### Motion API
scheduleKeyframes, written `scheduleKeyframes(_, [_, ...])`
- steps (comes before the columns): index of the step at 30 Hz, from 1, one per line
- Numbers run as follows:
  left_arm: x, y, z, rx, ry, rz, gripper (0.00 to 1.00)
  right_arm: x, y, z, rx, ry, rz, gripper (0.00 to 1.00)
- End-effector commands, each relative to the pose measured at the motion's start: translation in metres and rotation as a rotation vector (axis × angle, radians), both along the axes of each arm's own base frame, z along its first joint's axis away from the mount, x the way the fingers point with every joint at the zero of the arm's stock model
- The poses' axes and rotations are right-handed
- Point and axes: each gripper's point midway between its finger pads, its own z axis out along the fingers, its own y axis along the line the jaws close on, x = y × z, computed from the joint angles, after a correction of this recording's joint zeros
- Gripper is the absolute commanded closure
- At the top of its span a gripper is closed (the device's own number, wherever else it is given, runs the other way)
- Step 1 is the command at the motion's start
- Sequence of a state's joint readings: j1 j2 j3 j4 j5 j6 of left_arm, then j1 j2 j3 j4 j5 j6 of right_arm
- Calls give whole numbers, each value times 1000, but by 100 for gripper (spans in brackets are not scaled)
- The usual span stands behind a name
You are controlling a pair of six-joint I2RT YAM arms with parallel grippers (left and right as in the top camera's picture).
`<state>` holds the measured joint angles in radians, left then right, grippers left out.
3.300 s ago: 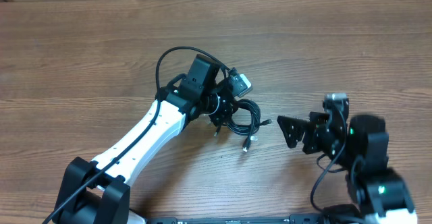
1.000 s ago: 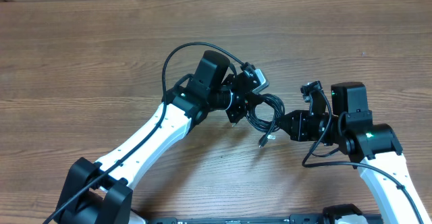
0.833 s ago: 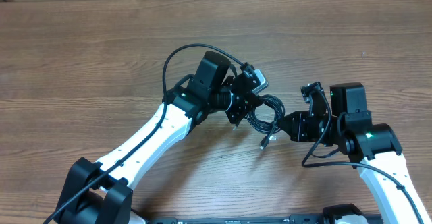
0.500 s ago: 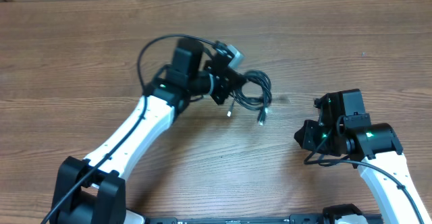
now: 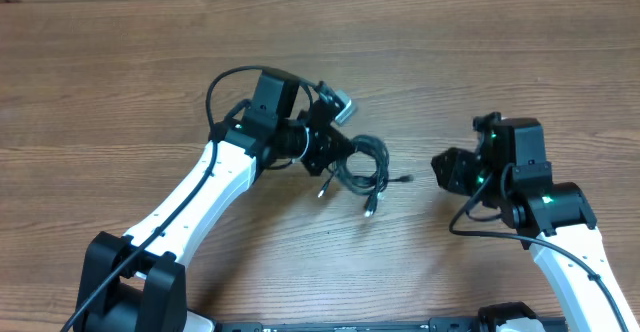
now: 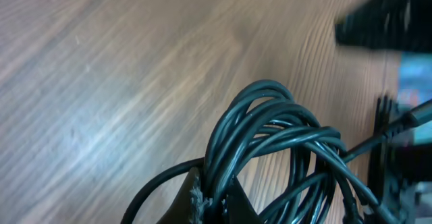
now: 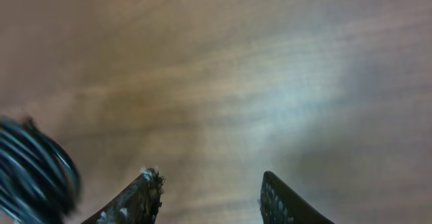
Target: Untangle cables
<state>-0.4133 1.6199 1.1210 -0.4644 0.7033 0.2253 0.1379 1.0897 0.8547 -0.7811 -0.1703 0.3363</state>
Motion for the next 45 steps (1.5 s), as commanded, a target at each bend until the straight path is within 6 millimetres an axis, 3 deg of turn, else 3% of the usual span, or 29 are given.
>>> scheduleKeyframes(1, [-2,-2,5,20,-103,-91,96,13,1,13,4,-70,-1,54])
scheduleKeyframes(7, [-13,-15,7,7,-130,-157,96,12,39,32,178,-117,165,57])
scheduleKeyframes(10, [-18,-26,12,-15,-152,-188,96,2,50,32,240,-84,212,65])
scheduleKeyframes(13, [-19,-36,16,-31,-179,-206,96,-10,56,29,276,-33,236,75])
scheduleKeyframes(20, [-20,-46,22,-53,-197,-211,96,-30,62,19,269,38,295,82])
scheduleKeyframes(30, [-20,-47,23,-61,-184,-198,96,-46,90,19,260,49,408,82])
scheduleKeyframes(45, [-23,-49,25,-79,-170,-207,96,-30,62,0,46,26,300,83])
